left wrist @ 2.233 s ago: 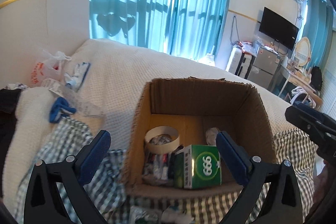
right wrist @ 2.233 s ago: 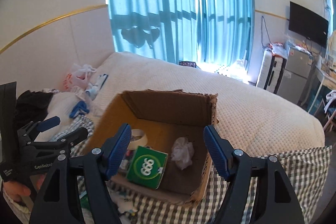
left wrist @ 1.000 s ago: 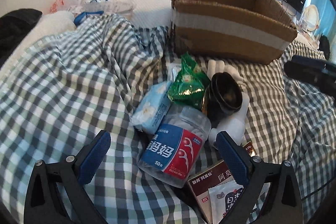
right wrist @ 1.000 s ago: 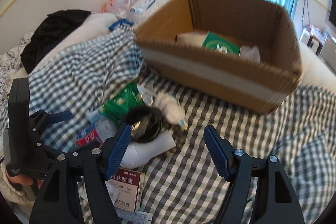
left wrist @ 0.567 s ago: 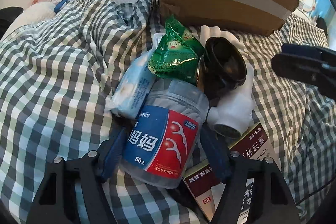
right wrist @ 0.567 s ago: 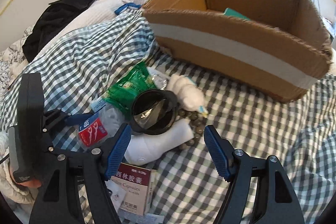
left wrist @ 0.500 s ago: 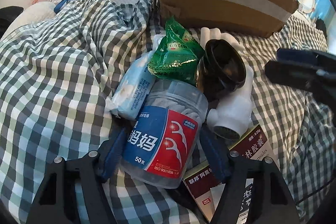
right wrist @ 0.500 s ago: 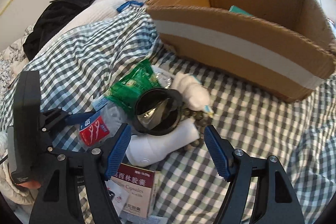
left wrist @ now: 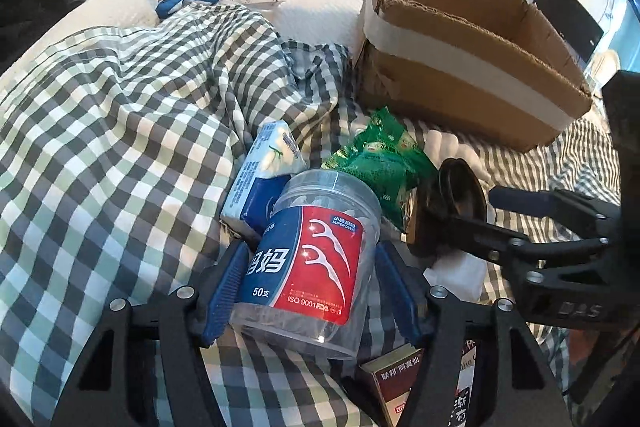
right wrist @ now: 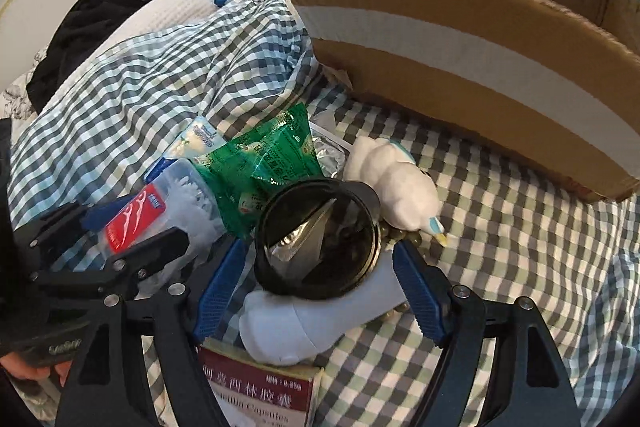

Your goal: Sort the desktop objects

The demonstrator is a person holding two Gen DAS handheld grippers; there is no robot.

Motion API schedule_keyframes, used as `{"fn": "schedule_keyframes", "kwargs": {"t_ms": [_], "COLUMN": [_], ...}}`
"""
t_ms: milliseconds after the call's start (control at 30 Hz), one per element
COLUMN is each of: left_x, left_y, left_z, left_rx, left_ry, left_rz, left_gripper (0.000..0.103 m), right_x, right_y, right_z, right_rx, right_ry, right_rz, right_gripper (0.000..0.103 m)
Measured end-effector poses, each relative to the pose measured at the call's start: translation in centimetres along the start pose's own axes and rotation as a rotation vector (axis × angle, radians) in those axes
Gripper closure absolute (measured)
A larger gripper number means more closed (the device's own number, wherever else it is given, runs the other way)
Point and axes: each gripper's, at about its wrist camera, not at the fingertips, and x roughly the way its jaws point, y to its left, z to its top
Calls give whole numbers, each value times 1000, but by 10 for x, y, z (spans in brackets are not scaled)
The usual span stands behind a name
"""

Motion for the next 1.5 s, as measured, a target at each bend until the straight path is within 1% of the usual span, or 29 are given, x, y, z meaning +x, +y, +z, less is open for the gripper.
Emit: {"fn": "schedule_keyframes", "kwargs": {"t_ms": [100, 133, 167, 333, 500, 567, 733, 867, 1000, 1100, 1167, 1233, 1267, 1300, 1333, 1367, 1433, 1500], "left_x": [0, 1, 1, 2, 0, -4, -19, -25, -25, -17, -13, -9, -4, 6, 12, 14, 11, 7], "left_y": [-1, -1, -1, -3, -5, -7, -10, -13, -16, -20, -22, -23, -22, -22, -22, -23, -27, -28], "left_z": [-2, -2, -2, -3, -5, -6, -11, -14, -20, -23, -24, -24, -24, -25, -27, -29, -31, -31], "left_rx": [6, 7, 8, 24, 32, 31, 30, 25, 24, 49, 61, 68, 69, 72, 76, 86, 111, 114], "left_ry": [-1, -1, 1, 0, -7, 4, -27, -31, -11, 28, 28, 38, 59, 109, 140, 137, 107, 86], "left_rz": [3, 3, 4, 16, 24, 12, 1, -12, -19, -10, -4, 0, 3, 16, 29, 45, 65, 60], "left_gripper": [36, 36, 36, 36, 36, 38, 42, 44, 45, 45, 44, 42, 38, 35, 35, 35, 37, 39], "right_x": [6, 7, 6, -5, -31, -43, -59, -66, -71, -73, -74, -75, -76, -77, -78, -79, -81, -82], "right_y": [1, 3, 4, 1, -6, -8, -12, -16, -18, -19, -19, -20, -20, -20, -21, -21, -23, -24], "right_z": [2, 2, 2, -4, -11, -16, -27, -33, -37, -40, -41, -42, -42, -43, -42, -43, -44, -44], "right_rx": [-3, -6, -14, 11, 54, 62, 73, 92, 108, 110, 112, 115, 117, 119, 120, 121, 123, 128], "right_ry": [-1, -2, -4, -21, -66, -82, -97, -104, -109, -110, -110, -111, -112, -114, -117, -121, -124, -125], "right_rz": [-10, -23, -31, -1, 20, 19, 11, 14, 24, 28, 31, 35, 36, 38, 41, 41, 41, 43], "right_gripper": [28, 32, 39, 40, 40, 40, 40, 40, 40, 40, 40, 40, 40, 40, 40, 40, 40, 40]}}
